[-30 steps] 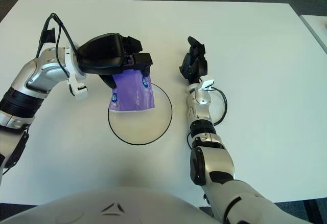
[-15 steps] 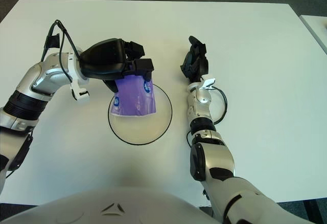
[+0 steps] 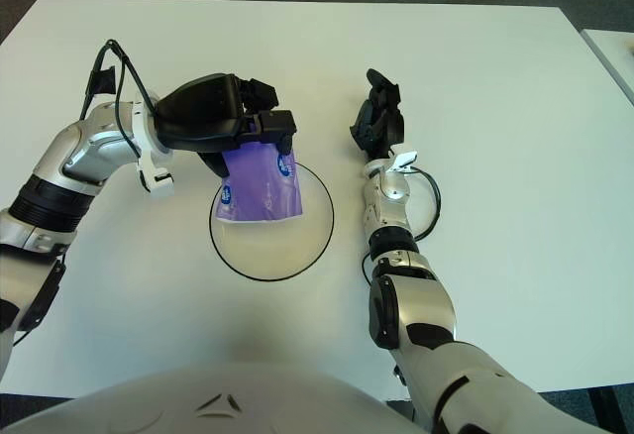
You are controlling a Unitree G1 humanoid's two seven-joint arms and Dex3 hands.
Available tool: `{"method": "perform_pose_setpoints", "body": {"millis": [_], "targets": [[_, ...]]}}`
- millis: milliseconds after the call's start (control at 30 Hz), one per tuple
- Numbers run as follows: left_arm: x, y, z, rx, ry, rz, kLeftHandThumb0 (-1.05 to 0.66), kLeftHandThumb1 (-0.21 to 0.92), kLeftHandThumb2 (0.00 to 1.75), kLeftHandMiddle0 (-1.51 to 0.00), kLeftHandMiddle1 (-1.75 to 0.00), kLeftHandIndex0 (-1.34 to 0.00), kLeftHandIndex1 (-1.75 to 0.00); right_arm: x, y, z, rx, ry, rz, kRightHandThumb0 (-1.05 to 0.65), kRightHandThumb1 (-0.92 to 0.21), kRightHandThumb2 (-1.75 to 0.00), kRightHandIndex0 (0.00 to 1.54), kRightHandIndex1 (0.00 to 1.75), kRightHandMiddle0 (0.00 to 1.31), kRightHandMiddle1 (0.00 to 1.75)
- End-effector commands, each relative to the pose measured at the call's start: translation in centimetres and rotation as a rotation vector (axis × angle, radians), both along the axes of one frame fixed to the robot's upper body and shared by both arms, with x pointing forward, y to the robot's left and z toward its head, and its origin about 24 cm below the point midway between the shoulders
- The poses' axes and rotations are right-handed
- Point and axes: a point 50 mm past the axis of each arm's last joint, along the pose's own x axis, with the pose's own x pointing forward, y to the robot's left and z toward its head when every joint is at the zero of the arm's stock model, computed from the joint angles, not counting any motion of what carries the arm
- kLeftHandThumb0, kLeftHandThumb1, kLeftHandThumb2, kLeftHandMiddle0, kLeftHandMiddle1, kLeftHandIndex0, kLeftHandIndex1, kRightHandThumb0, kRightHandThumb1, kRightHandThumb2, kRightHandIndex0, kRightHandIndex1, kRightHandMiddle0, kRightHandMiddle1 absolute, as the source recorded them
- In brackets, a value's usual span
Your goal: Put the tissue paper into the plate.
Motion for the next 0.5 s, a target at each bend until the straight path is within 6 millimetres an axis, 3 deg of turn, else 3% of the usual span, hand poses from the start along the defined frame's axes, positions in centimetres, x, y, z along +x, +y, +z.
{"method": "perform_pose_setpoints", "body": {"millis": [0, 33, 67, 100, 200, 300, 467], "targets": [[0.22, 0.41, -0.16, 0.049, -0.014, 0.049, -0.19, 0.49, 1.05, -0.5, -1.75, -0.42, -1.66, -6.28, -0.24, -10.41, 0.063, 0.449, -0.017, -0.62, -0.92, -0.82, 0.23, 0.0, 0.0, 0.73], [0.4, 0.57, -0.31, 0.126, -0.012, 0.073, -0.44, 0.65, 0.86, -0.32, -1.49, -0.27, -1.57, -6.3, -0.28, -10.42, 0.054, 0.448, -0.008, -0.62, -0.92, -0.82, 0.23, 0.0, 0.0, 0.73], [0.51, 0.71, -0.4, 0.178, -0.01, 0.089, -0.62, 0.75, 0.74, -0.21, -1.08, -0.17, -1.2, -6.31, -0.28, -10.42, 0.049, 0.448, -0.001, -0.62, -0.92, -0.82, 0.22, 0.0, 0.0, 0.73], [0.63, 0.81, -0.46, 0.228, -0.009, 0.1, -0.74, 0.81, 0.66, -0.16, -0.78, -0.11, -0.94, -6.31, -0.3, -10.43, 0.042, 0.447, 0.005, -0.62, -0.92, -0.82, 0.22, 0.0, 0.0, 0.73], [0.7, 0.85, -0.45, 0.295, -0.025, 0.117, -0.87, 0.88, 0.51, -0.06, -0.32, -0.04, -0.52, -6.32, -0.32, -10.44, 0.033, 0.447, 0.014, -0.62, -0.92, -0.82, 0.22, 0.0, 0.0, 0.72], [0.76, 0.9, -0.36, 0.337, -0.063, 0.151, -0.98, 0.91, 0.53, -0.02, -0.11, -0.01, -0.27, -6.31, -0.27, -10.39, 0.028, 0.443, 0.017, -0.63, -0.92, -0.83, 0.21, 0.0, 0.0, 0.72], [0.76, 0.9, -0.17, 0.33, -0.085, 0.172, -1.04, 0.92, 0.51, 0.0, -0.02, 0.0, -0.05, -6.3, -0.25, -10.35, 0.015, 0.444, 0.008, -0.64, -0.92, -0.83, 0.2, 0.0, 0.0, 0.71]]}}
